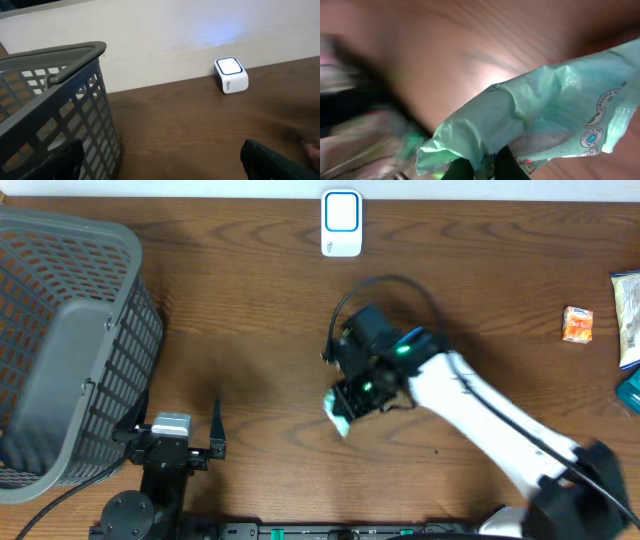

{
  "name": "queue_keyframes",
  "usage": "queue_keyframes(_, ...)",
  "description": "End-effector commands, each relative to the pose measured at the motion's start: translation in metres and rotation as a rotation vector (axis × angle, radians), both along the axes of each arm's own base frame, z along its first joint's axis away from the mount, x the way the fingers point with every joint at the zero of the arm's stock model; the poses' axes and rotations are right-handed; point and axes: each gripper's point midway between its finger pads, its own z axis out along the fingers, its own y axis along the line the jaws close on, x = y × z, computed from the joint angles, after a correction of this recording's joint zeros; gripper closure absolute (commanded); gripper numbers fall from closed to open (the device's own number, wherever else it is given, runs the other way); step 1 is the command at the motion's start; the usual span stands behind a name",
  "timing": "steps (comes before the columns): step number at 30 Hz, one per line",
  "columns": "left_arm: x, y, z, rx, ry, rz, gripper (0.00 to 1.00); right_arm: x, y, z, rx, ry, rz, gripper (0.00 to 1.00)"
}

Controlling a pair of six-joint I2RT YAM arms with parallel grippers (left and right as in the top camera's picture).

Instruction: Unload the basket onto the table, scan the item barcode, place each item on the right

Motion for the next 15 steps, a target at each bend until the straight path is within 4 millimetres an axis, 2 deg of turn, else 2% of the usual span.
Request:
queue_keyframes(1, 0.000, -0.001, 0.002, -0.006, -0.006, -0.004, 0.00, -0.012, 0.023, 0.062, 0.397, 0.048, 0.149, 0.99)
queue_keyframes(5, 0.000, -0.001, 0.002, -0.006, -0.006, -0.004, 0.00, -0.003, 0.027, 0.080, 0.597, 0.050, 0.189, 0.99)
queue_keyframes(9, 0.000, -0.001, 0.002, -0.006, -0.006, -0.004, 0.00, 0.009, 0.038, 0.082, 0.737, 0.006, 0.249, 0.99)
queue_keyframes(12, 0.000, -0.001, 0.002, -0.006, -0.006, -0.004, 0.00, 0.020, 0.047, 0.074, 0.790, 0.043, 0.251, 0.99)
queue_keyframes(15, 0.000, -0.001, 0.002, -0.006, -0.006, -0.004, 0.00, 0.029, 0.054, 0.056, 0.827, 0.109, 0.251, 0.99)
